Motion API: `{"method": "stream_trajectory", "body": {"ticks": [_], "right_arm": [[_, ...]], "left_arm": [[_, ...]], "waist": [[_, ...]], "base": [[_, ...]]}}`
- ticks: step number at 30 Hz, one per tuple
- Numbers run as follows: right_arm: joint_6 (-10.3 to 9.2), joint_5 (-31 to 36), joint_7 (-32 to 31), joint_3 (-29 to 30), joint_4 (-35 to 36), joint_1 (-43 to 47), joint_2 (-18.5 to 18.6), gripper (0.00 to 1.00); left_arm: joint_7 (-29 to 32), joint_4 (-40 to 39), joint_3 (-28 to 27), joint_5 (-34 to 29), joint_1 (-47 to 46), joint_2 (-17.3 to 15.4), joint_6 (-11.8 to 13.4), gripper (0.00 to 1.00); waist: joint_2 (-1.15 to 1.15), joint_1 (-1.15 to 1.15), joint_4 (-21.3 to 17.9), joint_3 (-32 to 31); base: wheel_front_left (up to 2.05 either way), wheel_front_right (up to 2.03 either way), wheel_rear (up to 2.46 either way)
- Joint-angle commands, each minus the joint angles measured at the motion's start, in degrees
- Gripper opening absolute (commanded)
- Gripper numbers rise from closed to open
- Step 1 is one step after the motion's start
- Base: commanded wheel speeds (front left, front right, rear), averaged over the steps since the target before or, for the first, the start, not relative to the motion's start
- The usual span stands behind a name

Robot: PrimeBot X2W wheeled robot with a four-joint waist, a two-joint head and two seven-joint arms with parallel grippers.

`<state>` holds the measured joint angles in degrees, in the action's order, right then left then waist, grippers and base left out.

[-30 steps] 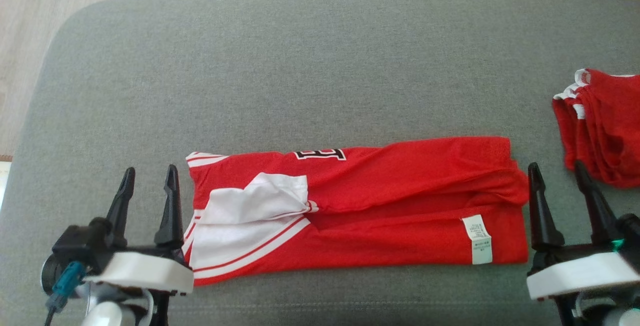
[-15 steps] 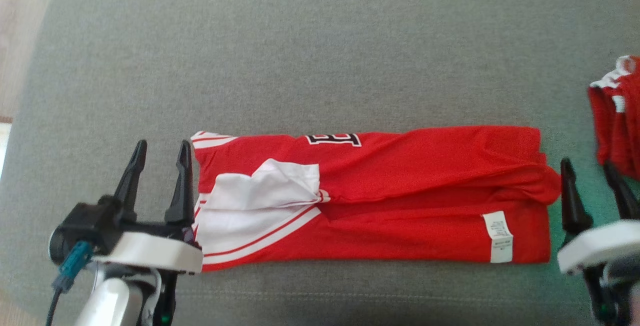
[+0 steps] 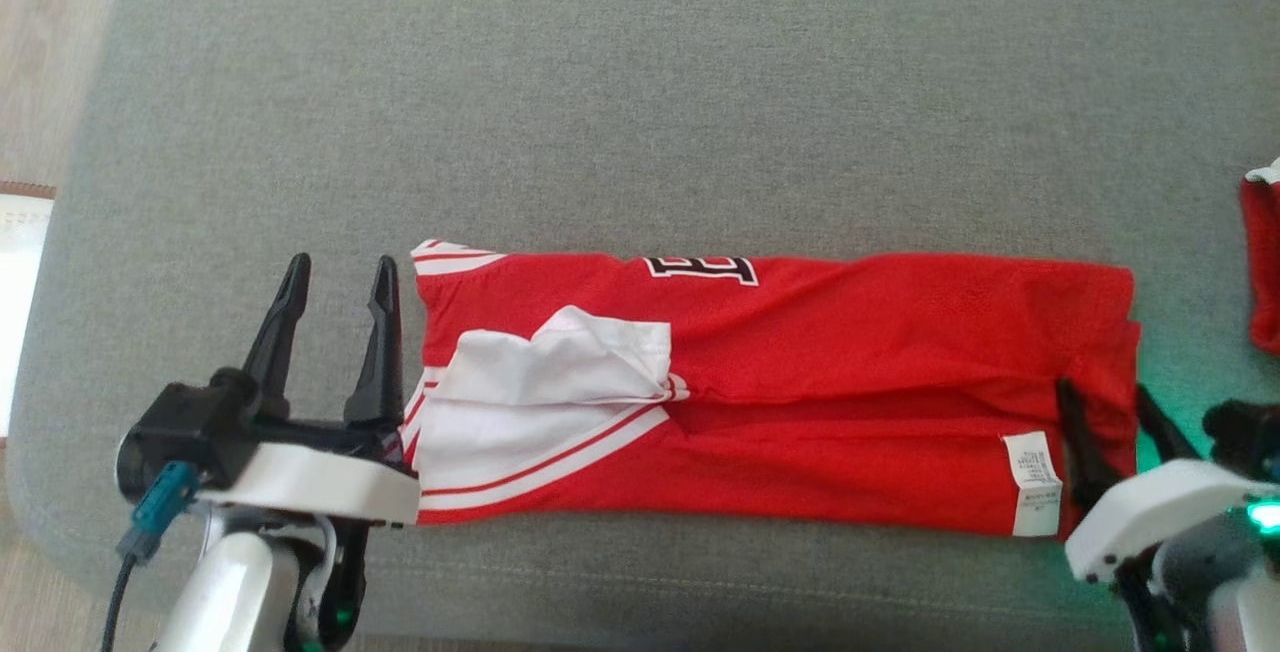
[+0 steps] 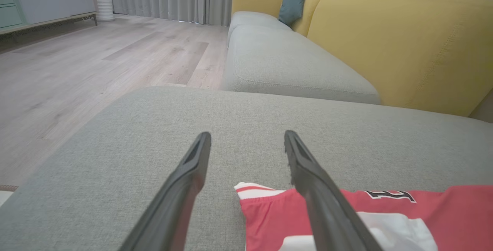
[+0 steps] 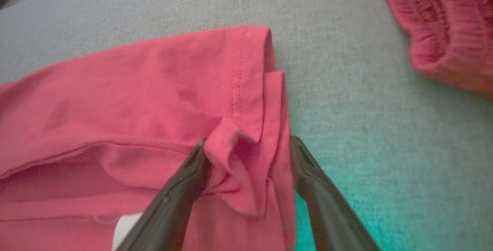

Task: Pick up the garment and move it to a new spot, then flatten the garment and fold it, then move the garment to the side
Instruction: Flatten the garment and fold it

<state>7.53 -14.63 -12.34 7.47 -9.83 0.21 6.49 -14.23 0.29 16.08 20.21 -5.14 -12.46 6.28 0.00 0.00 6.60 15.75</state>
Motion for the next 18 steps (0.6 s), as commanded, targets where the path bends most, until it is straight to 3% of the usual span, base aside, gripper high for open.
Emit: {"method": "stream_trajectory", "body": {"ticks": [1,6,7,8,9,18], "right_arm": [[-0.04,-0.2,-0.5,-1.4,1.9,0.8,0.1,1.0],[-0.04,-1.0,-1.5,-1.6,2.5,1.5,-1.2,1.0],[-0.04,-1.1,-1.8,-1.7,2.6,1.5,-1.3,0.93],[-0.04,-1.3,-2.1,-1.7,2.6,1.5,-1.4,0.57],[-0.04,-1.4,-2.1,-1.8,2.9,1.4,-1.5,0.0],[-0.04,-3.4,-0.2,0.3,6.0,1.3,-0.8,0.0]], "left_arm": [[-0.7,-1.5,-2.3,-0.5,-2.2,-0.7,-0.2,1.0],[-0.7,-1.5,-3.0,-0.9,-2.4,-0.6,-0.6,1.0],[-0.7,-1.7,-3.2,-1.0,-2.5,-0.5,-0.6,1.0],[-0.7,-1.8,-3.3,-1.2,-2.7,-0.4,-0.7,1.0],[-0.7,-1.9,-3.5,-1.3,-2.7,-0.3,-0.8,1.0],[-0.8,-2.0,-5.2,-2.8,-1.9,1.0,-1.7,1.0]], "waist": [[0.0,0.0,0.0,0.0],[0.0,0.0,-0.2,0.2],[0.0,0.0,-0.2,0.2],[0.0,0.0,-0.1,0.3],[0.0,0.0,0.0,0.3],[0.0,0.0,0.2,-1.5]], "base": [[0.0,0.0,0.0],[0.0,0.0,0.0],[0.0,0.0,0.0],[0.0,0.0,0.0],[0.0,0.0,0.0],[0.0,0.0,0.0]]}}
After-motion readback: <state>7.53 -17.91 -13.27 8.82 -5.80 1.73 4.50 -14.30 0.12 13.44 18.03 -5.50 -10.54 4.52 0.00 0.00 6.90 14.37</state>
